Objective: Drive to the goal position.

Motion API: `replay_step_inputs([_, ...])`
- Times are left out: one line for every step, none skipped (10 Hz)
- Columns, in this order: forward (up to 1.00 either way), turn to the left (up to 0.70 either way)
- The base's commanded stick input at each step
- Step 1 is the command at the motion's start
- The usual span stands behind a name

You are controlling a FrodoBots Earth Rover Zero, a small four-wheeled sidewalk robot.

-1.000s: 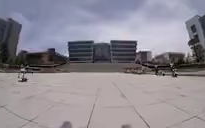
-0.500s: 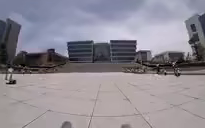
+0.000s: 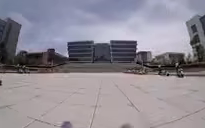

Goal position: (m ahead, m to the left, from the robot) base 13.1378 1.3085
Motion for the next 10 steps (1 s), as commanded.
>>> replay_step_inputs([0.7, 0.0])
replay_step_inputs([0.7, 0.0])
replay_step_inputs([0.7, 0.0])
replay_step_inputs([0.7, 0.0])
replay_step_inputs([0.7, 0.0])
replay_step_inputs([0.7, 0.0])
replay_step_inputs([0.7, 0.0])
replay_step_inputs([0.7, 0.0])
replay_step_inputs([0.7, 0.0])
replay_step_inputs([0.7, 0.0])
